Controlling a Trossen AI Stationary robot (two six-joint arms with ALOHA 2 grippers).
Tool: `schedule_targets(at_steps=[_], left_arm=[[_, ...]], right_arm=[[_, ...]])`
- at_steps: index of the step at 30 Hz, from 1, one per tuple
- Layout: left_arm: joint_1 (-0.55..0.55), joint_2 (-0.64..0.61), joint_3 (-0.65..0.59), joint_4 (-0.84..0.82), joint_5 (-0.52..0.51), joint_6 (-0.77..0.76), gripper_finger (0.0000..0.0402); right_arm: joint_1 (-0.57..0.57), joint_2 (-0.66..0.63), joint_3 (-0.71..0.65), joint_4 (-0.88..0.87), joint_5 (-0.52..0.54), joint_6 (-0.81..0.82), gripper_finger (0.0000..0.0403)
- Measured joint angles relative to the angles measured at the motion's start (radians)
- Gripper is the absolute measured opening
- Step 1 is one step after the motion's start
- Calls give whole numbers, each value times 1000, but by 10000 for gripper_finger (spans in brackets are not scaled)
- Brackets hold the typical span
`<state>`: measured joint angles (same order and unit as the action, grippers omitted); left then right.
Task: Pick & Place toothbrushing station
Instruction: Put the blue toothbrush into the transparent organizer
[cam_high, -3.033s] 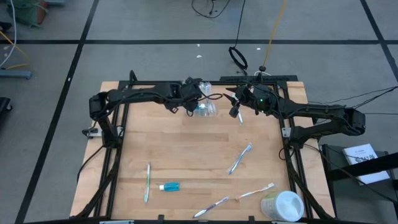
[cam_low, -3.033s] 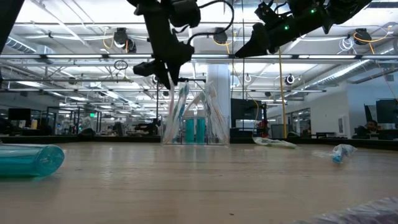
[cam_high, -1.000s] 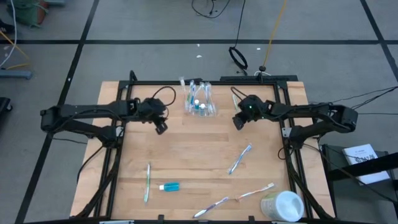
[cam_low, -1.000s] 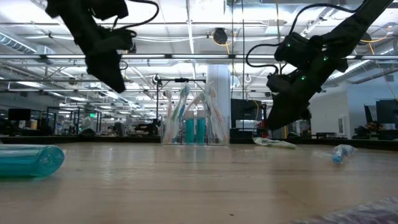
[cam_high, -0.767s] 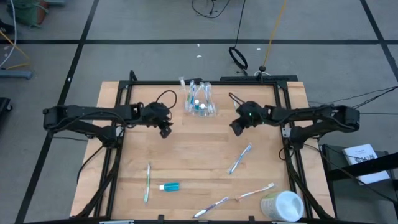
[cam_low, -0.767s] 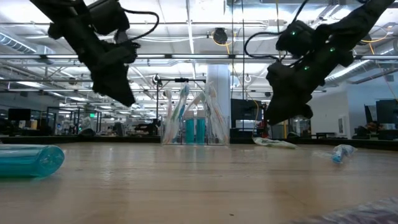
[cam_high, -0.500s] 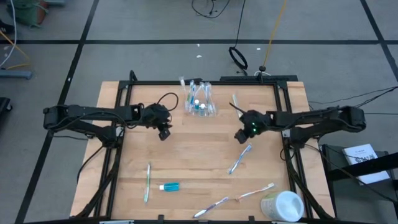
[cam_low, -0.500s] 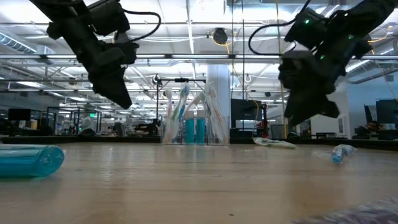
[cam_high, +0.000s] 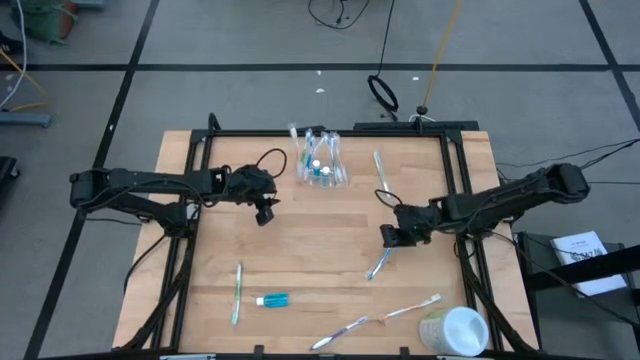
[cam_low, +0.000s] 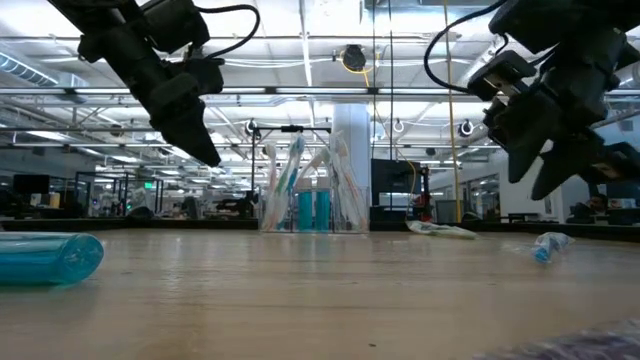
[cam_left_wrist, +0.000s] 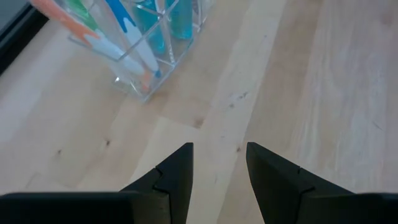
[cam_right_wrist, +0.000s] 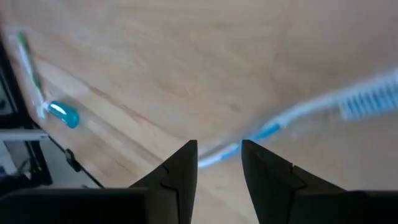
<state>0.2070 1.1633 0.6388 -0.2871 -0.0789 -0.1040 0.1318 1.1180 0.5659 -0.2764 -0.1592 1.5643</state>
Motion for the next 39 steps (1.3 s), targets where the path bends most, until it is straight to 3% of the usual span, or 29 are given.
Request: schedule_targets(at_steps=[3, 13, 16, 26, 30, 36, 39], left_arm=[[0, 2, 0, 1, 0, 21, 152], [0, 2, 0, 1, 0, 23, 152], [0, 2, 0, 3, 0, 23, 152], [0, 2, 0, 5, -1, 23, 152], [0, 2, 0, 5, -1, 23, 152], [0, 2, 0, 5, -1, 22, 152], [0, 2, 0, 4, -1, 21, 152]], right_arm=[[19, 11, 0, 4, -1, 95, 116], [28, 52, -73, -8, 6, 187, 116], [23, 53, -137, 77, 50, 233, 116], [-40, 53, -354, 511, 51, 283, 115], [-52, 53, -398, 512, 53, 247, 91], [-61, 53, -422, 514, 114, 103, 13], [-61, 53, -422, 514, 118, 60, 7]])
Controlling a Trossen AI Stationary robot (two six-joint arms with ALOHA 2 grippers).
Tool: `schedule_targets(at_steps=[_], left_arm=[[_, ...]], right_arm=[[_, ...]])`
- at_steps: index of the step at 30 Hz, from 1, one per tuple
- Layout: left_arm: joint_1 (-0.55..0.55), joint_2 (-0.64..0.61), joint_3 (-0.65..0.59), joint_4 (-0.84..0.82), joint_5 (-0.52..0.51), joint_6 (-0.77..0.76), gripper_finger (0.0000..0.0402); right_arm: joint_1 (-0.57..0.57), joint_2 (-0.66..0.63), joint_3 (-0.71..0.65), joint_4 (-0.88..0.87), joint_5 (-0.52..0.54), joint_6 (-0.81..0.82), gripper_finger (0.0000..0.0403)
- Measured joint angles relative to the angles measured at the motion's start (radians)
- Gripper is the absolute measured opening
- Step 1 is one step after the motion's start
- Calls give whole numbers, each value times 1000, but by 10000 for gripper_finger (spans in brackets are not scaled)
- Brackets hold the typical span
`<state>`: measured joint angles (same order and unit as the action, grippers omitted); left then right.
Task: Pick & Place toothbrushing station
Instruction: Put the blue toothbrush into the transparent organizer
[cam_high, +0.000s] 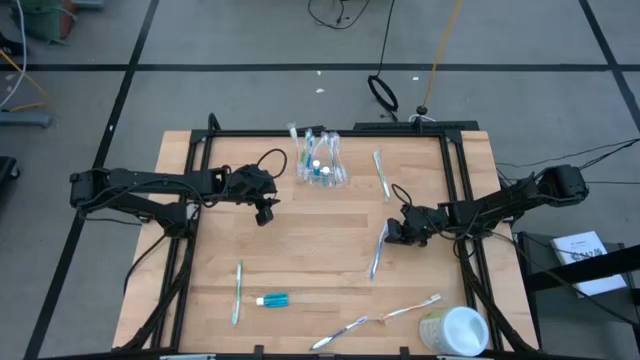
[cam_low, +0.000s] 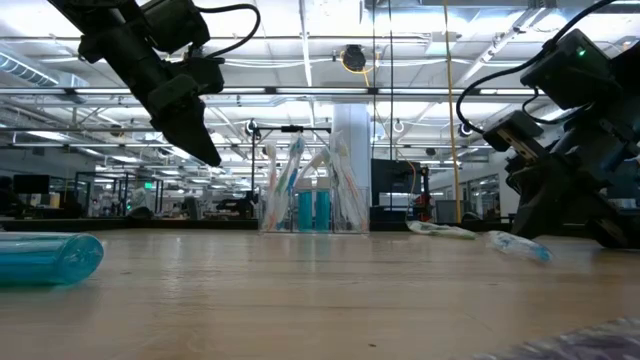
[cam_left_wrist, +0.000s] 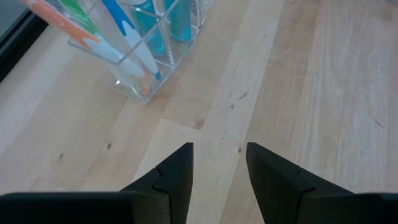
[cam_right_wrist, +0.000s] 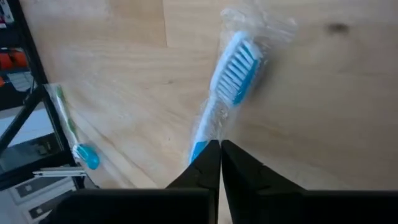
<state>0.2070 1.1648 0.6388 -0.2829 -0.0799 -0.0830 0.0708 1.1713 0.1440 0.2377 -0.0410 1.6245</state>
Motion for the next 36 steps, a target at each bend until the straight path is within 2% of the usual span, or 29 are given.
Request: schedule_targets(at_steps=[6, 15, 21, 30, 36], left_arm=[[0, 0, 0, 0, 0, -4, 152], [0, 0, 0, -1, 0, -31, 152], [0, 0, 0, -5, 0, -55, 152], [0, 0, 0, 2, -1, -53, 152], [0, 0, 0, 38, -1, -42, 152]], right_arm=[[0, -5, 0, 94, 2, -50, 1], [-3, -4, -7, 411, 129, -234, 0], [-5, -4, -6, 398, 132, -292, 0], [-84, -5, -2, 499, 333, -668, 0], [-161, -5, 85, 497, 434, -933, 0]])
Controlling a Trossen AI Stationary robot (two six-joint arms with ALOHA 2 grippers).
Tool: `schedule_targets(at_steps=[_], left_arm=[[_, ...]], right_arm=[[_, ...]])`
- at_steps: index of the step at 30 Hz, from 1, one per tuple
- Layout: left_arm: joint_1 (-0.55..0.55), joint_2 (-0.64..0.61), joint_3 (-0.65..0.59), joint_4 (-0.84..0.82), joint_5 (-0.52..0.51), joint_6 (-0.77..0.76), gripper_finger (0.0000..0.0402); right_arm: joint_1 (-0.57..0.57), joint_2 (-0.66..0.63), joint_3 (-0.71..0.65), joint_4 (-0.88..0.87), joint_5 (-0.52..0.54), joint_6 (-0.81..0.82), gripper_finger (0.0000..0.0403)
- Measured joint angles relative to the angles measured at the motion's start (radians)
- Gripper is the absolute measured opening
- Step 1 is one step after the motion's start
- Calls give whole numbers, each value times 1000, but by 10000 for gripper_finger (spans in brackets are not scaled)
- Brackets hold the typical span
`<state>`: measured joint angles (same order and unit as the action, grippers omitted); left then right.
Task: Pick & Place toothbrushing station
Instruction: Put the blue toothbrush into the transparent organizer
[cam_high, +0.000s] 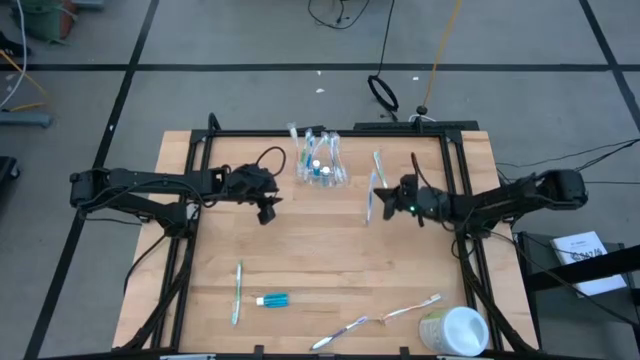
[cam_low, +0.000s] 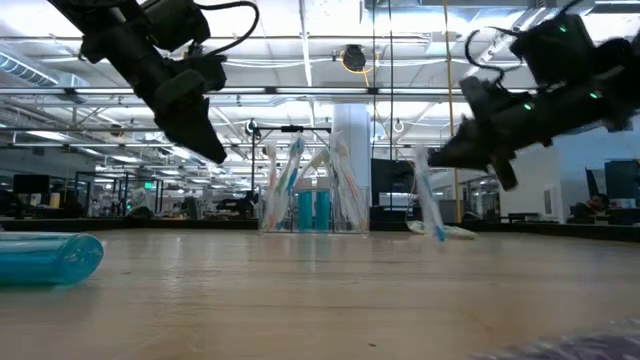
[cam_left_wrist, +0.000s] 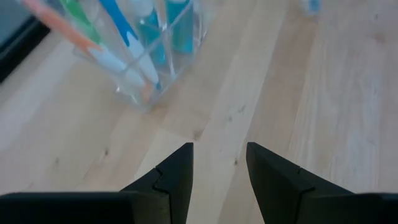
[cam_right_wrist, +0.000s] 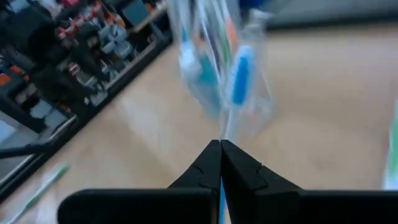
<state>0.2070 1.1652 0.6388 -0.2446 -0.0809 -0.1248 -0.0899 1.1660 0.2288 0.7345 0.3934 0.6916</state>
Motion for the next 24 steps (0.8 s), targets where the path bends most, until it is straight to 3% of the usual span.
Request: schedule_targets(at_steps=[9, 18, 24], left_arm=[[0, 0, 0, 90, 0, 51, 152], [0, 0, 0, 89, 0, 67, 152], [-2, 0, 0, 72, 7, 64, 152]], right_arm=[[-104, 3, 279, -95, -4, -348, 0], [-199, 201, 481, -57, -107, -447, 0], [-225, 334, 543, -41, -101, -479, 0]])
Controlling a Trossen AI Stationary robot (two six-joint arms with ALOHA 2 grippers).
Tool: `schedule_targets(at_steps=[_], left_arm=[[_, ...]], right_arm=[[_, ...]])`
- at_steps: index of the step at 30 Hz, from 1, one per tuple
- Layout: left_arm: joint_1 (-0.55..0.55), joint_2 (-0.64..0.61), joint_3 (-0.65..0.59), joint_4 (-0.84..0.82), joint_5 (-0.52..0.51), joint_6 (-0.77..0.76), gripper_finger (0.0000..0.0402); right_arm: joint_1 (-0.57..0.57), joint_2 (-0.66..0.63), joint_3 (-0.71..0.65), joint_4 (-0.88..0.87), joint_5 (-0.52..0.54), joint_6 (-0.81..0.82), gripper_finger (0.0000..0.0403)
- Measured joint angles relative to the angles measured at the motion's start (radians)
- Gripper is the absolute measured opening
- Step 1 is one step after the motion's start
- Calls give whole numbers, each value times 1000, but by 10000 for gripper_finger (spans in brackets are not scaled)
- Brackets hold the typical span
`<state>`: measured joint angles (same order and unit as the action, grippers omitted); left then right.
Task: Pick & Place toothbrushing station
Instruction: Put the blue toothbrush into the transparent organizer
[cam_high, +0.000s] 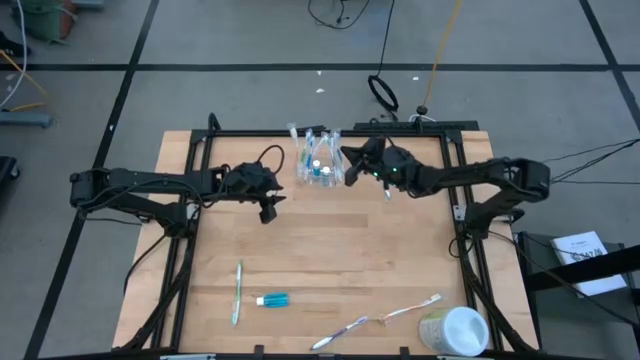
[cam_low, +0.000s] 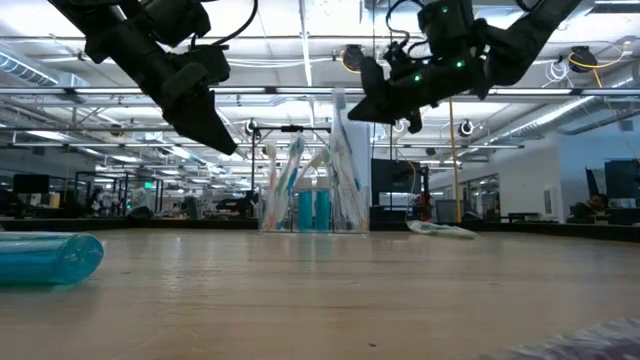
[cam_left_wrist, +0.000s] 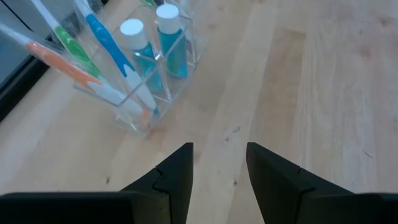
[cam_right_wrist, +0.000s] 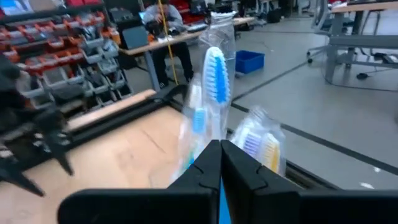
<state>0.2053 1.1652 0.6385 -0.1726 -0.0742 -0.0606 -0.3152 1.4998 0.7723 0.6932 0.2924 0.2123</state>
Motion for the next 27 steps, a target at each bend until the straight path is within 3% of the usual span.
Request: schedule_targets(at_steps=[4, 22, 27], left_arm=[[-5, 0, 0, -24, 25, 0, 152], [-92, 0, 0, -41, 21, -58, 152], [-112, 0, 0, -40, 21, -67, 152]], right_arm=[[0, 22, 0, -2, 81, -37, 0], [66, 21, 1, -265, 104, -15, 0], [67, 21, 0, -200, 97, -33, 0]])
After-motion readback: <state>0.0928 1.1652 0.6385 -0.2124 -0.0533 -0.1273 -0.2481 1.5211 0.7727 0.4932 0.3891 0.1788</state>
